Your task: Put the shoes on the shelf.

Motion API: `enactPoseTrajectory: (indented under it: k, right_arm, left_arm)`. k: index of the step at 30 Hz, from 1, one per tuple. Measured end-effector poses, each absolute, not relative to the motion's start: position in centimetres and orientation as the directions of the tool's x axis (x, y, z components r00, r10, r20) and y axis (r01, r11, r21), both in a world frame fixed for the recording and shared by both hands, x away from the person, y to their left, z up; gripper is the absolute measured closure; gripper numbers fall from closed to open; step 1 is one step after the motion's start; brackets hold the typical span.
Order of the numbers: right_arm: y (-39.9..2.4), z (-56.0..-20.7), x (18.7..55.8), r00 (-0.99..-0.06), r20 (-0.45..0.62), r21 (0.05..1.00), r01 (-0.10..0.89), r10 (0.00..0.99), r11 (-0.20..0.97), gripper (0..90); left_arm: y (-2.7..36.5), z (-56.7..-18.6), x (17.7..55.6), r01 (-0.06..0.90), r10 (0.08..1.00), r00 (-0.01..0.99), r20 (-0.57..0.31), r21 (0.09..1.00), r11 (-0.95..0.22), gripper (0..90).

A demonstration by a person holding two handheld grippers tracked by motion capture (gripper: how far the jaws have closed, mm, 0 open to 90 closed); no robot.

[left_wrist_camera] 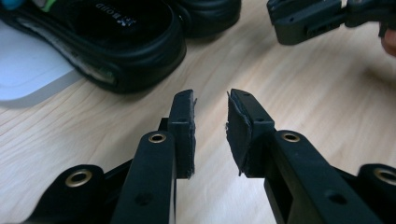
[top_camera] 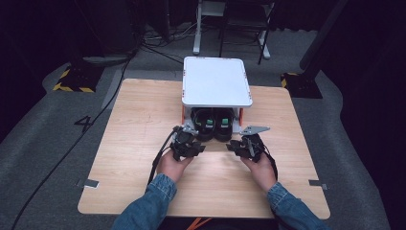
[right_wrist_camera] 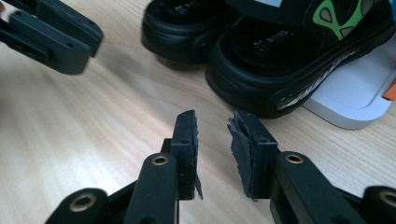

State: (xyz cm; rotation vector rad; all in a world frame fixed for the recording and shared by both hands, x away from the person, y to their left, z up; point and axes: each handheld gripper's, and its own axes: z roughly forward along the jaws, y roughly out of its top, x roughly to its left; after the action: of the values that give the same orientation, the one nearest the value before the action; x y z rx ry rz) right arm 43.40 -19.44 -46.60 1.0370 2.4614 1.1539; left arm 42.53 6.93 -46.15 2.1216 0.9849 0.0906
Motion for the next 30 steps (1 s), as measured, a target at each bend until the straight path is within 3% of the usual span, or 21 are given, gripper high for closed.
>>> enactPoseTrajectory:
  k: [6, 9, 15, 21, 25, 27, 30]
  right_arm:
    - [-18.9, -47.4, 44.8, -0.719, 0.120, 0.738, 0.526, 0.685, 0.423, 70.3]
    - [-18.8, -47.5, 45.3, -0.711, 0.117, 0.741, 0.528, 0.693, 0.415, 74.6]
    - [-19.0, -47.2, 46.5, -0.686, 0.097, 0.746, 0.530, 0.721, 0.403, 75.9]
    - [-18.6, -47.1, 48.4, -0.659, 0.054, 0.753, 0.520, 0.750, 0.403, 75.8]
    - [-18.8, -47.1, 50.0, -0.627, 0.084, 0.768, 0.536, 0.775, 0.350, 68.8]
    - [-18.7, -47.2, 50.6, -0.620, 0.108, 0.768, 0.549, 0.777, 0.331, 68.8]
    - [-18.0, -47.2, 50.9, -0.623, 0.055, 0.776, 0.519, 0.781, 0.359, 69.7]
  left_arm:
    - [5.8, -47.2, 44.6, 0.656, 0.698, 0.663, -0.271, 0.659, -0.368, 71.0]
    - [5.9, -47.5, 45.4, 0.660, 0.691, 0.657, -0.301, 0.673, -0.335, 76.7]
    - [5.4, -47.8, 47.1, 0.643, 0.738, 0.633, -0.236, 0.691, -0.330, 77.6]
    - [4.9, -48.3, 49.4, 0.661, 0.760, 0.594, -0.262, 0.698, -0.276, 77.5]
    - [5.0, -48.2, 50.2, 0.630, 0.768, 0.604, -0.211, 0.718, -0.298, 77.3]
    - [5.4, -48.3, 50.6, 0.634, 0.776, 0.589, -0.226, 0.725, -0.270, 77.3]
    - [5.6, -48.4, 50.9, 0.639, 0.782, 0.578, -0.234, 0.726, -0.255, 77.3]
